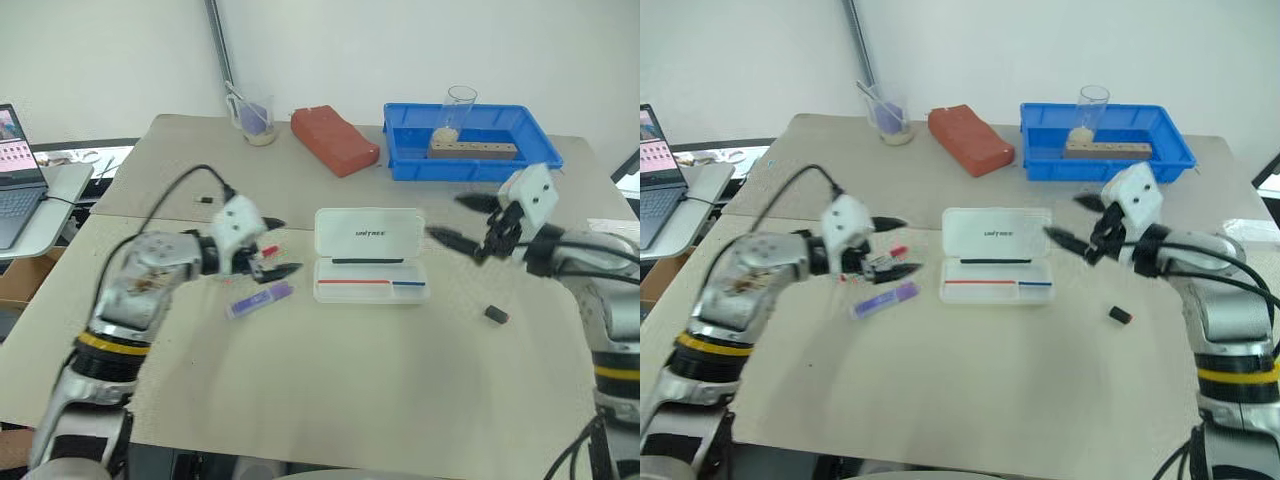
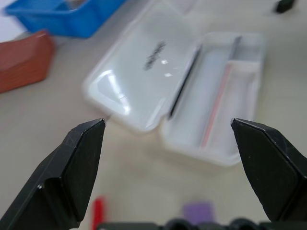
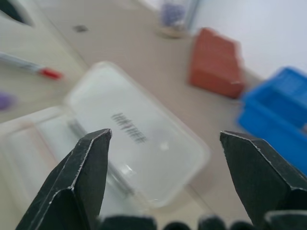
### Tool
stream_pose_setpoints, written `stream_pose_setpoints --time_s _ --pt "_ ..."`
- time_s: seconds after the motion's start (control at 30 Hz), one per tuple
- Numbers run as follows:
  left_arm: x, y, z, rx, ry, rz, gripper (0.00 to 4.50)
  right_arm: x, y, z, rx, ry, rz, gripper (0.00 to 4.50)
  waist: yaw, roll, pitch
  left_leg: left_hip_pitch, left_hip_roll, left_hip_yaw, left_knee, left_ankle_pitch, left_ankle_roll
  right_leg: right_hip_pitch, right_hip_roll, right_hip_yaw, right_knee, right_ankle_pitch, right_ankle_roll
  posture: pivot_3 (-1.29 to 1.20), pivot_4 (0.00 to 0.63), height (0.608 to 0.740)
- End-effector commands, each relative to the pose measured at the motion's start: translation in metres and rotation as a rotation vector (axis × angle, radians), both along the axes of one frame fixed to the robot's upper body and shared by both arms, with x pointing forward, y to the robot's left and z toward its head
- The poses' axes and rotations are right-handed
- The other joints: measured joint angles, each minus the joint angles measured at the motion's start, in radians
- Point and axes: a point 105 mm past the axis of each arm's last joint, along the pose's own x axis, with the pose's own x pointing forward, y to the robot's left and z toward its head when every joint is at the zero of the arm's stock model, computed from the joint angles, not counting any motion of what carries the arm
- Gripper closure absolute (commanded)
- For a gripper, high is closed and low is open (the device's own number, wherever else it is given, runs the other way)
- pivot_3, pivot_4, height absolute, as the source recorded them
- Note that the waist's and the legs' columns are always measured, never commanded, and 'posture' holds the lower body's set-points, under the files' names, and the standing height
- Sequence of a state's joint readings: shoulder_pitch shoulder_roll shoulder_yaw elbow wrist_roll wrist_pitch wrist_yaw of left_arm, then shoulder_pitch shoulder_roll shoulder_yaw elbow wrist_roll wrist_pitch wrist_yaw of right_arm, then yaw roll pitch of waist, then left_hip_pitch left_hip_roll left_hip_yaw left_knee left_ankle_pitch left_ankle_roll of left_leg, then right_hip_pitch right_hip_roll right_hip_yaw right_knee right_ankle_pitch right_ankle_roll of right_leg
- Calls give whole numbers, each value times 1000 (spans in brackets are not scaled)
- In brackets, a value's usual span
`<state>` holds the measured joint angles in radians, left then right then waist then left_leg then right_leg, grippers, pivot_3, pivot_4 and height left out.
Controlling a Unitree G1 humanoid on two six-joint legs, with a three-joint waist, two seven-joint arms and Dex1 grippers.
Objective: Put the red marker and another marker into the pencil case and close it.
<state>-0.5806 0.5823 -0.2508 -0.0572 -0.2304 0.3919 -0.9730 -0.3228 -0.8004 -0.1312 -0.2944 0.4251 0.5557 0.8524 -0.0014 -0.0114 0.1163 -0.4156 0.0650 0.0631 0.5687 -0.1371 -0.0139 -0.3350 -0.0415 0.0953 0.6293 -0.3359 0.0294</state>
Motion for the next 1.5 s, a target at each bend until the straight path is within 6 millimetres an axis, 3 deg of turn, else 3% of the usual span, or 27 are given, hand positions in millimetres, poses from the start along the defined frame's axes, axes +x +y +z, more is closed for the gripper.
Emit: stream_pose_setpoints --time_s 0.03,0.2,0.37,0.5,0.63,0.73,0.97,1.3,1.4,1.5 --pt "-4 -32 -9 66 -3 -107 56 -21 17 10 -2 -12 63 548 -3 -1 0 0 0 0 1 0 0 0 0 0 0 0 0 0 150 740" --pt "-15 -55 -42 159 37 -221 56 -44 17 -5 -19 66 59 548 -14 -2 2 0 0 -2 2 -1 1 0 1 1 -1 0 0 0 150 740" --pt "-19 -61 -58 211 44 -271 56 -65 23 -12 -64 110 92 548 -14 -2 3 -1 0 -3 2 -1 1 0 2 1 0 0 0 0 150 740" --pt "-17 -60 -64 234 42 -283 1218 -68 25 -13 -58 104 82 548 -13 -2 3 -1 0 -3 3 -1 1 0 2 1 0 -1 1 0 150 740" --pt "-13 -57 -65 245 26 -277 3233 -68 24 -17 -50 108 73 548 -11 -2 3 -1 0 -3 3 -1 1 0 2 1 -1 -1 1 0 150 740" --pt "-11 -55 -66 252 15 -272 4454 -68 21 -20 -49 111 66 548 -11 -2 3 -1 0 -3 3 -1 1 0 2 1 -1 -1 1 0 150 740" --pt "-47 -37 -72 305 51 -402 4454 -67 21 -20 -55 114 98 548 -19 -2 3 -1 0 -3 2 -1 2 0 2 1 -1 -1 0 0 150 740" --pt "-63 -39 -70 244 120 -351 4454 -62 27 -18 -59 116 132 548 -11 -2 3 0 0 -4 4 -1 2 1 2 0 0 -1 1 0 150 740" --pt "-62 -40 -68 237 120 -339 3685 -61 28 -16 -59 117 140 548 -11 -2 3 -1 0 -4 4 -1 2 1 2 0 0 -1 1 0 150 740" --pt "-64 -39 -63 224 129 -339 2367 -59 27 -14 -62 116 145 548 -11 -2 3 -1 0 -4 4 -1 2 1 2 0 0 -1 1 0 150 740"
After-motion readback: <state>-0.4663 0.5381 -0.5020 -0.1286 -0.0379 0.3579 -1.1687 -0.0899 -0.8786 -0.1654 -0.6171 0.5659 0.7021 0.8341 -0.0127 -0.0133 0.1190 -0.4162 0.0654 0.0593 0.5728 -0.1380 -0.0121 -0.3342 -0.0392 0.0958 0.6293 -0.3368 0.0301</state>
